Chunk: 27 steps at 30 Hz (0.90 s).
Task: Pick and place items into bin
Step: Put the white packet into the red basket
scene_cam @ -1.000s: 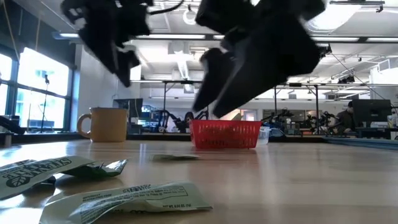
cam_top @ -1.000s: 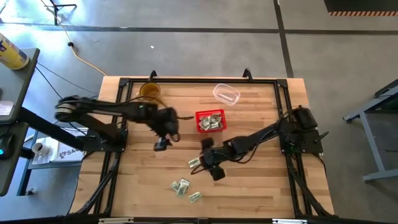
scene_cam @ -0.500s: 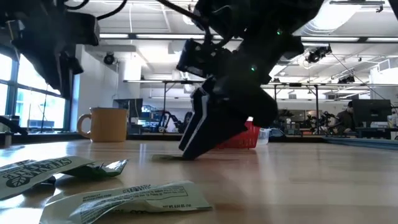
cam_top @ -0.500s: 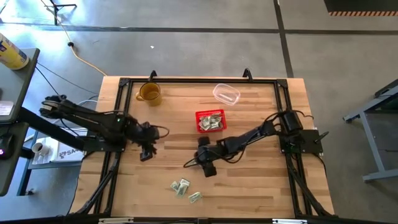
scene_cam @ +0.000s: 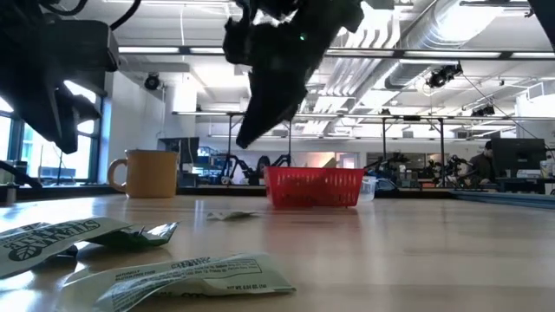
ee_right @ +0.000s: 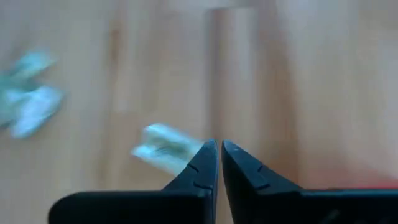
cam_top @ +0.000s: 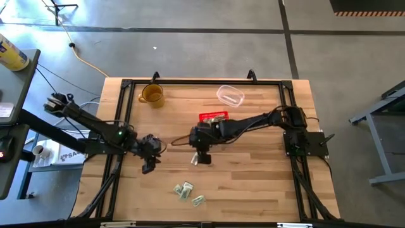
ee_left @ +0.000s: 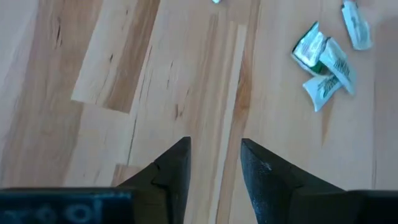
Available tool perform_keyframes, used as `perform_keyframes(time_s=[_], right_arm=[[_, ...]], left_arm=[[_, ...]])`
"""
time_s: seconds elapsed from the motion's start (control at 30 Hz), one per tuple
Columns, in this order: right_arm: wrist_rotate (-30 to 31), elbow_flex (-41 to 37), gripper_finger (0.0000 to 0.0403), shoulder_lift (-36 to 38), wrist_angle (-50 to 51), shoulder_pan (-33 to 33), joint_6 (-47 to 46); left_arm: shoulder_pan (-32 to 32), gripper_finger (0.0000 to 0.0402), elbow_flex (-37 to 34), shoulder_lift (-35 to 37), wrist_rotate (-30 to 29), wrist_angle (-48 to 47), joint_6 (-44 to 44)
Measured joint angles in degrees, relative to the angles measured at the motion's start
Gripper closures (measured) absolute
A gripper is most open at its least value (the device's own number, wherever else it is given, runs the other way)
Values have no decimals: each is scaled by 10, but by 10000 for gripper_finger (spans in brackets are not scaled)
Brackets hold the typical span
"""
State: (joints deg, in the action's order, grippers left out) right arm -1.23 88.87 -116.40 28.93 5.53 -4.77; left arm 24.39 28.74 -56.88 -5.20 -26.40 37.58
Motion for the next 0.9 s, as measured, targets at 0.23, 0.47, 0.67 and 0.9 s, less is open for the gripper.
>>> perform_keyframes(time_s=[0.23, 0.47, 0.67, 0.9], right_arm=[[-41, -2, 297, -53, 14, 56, 190], [93, -1, 132, -78, -70, 70, 220], [-75, 1, 93, -105, -38, 21, 213], [-50, 2, 150, -122, -60, -9, 216]], left_arm=[[44, 216, -5, 0, -29, -7, 71], [107, 216, -5, 0, -53, -7, 174], [137, 217, -5, 0, -85, -8, 211], [135, 218, -5, 0, -90, -7, 213]])
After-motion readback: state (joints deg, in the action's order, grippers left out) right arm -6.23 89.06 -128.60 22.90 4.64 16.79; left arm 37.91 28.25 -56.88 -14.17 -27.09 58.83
